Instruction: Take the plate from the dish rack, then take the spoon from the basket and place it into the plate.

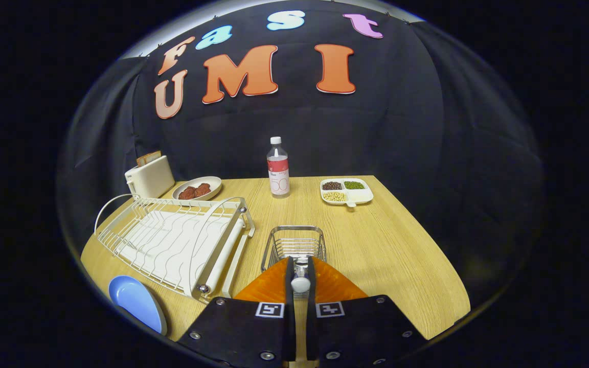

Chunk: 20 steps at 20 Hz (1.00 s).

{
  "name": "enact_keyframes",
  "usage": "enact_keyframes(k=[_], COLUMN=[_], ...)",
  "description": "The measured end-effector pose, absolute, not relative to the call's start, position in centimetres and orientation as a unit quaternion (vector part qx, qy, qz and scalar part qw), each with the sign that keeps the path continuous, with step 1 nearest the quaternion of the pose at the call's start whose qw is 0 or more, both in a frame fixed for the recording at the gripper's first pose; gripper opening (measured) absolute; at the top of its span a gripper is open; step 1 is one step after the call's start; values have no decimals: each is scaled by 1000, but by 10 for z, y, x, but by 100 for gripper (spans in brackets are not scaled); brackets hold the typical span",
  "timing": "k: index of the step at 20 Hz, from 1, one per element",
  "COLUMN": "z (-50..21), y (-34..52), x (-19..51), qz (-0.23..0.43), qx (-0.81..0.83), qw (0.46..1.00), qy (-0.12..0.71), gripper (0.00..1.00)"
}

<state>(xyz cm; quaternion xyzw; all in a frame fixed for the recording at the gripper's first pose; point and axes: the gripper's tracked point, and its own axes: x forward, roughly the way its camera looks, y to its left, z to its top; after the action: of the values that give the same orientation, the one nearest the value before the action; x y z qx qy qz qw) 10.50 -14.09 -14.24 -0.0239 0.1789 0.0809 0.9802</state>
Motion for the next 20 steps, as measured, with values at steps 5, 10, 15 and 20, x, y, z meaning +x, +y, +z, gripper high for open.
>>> enact_keyframes(k=[5,10,15,20], z=[-113,-66,-37,-32], y=[-141,-134,-100,-52], x=[92,68,27,-14], qz=[81,61,43,47], qx=[-26,-20,-7,-6], qw=[981,987,991,992], qy=[177,146,123,118], gripper=[8,8,8,8])
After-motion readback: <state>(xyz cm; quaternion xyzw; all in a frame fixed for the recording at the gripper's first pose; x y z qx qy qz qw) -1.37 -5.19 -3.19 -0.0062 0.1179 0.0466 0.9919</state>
